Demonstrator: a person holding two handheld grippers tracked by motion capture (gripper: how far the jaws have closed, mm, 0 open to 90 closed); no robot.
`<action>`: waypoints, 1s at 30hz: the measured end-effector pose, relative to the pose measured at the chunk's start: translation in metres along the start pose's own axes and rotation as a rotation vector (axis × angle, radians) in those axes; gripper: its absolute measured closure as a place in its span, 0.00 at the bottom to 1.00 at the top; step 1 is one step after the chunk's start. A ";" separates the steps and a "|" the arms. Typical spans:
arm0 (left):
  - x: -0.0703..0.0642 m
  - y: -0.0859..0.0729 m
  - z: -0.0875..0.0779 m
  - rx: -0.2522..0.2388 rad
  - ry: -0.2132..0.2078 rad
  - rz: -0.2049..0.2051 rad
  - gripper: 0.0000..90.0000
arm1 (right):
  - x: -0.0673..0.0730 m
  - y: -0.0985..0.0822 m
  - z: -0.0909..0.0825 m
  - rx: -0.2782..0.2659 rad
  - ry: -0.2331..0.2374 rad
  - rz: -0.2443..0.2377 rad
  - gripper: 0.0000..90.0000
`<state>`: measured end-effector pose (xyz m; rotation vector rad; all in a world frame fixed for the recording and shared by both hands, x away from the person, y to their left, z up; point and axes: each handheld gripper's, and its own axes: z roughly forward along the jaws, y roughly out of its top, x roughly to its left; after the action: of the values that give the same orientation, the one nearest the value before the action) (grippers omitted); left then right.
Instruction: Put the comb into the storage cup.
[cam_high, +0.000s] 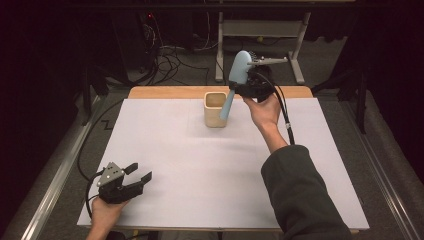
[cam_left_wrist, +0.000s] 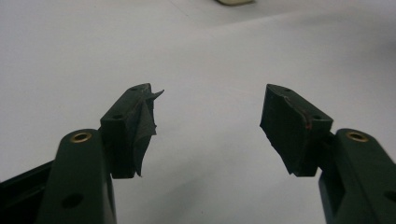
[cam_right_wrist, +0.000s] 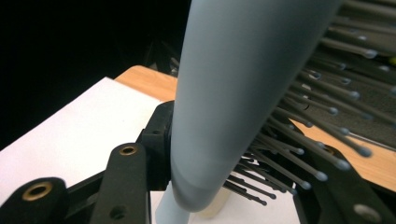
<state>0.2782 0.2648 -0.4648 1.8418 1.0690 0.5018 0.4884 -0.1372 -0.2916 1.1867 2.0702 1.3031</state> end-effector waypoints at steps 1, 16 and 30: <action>0.000 0.000 0.000 0.000 -0.001 0.000 0.39 | 0.000 0.002 0.001 0.001 -0.005 0.002 0.60; 0.000 0.002 0.000 -0.007 -0.008 -0.003 0.39 | 0.001 0.022 0.008 -0.026 -0.061 0.016 0.60; 0.000 0.003 0.000 -0.011 -0.013 0.000 0.39 | 0.007 0.026 0.027 -0.050 -0.097 0.011 0.60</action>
<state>0.2793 0.2639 -0.4622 1.8332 1.0557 0.4935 0.5149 -0.1119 -0.2813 1.2164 1.9547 1.2683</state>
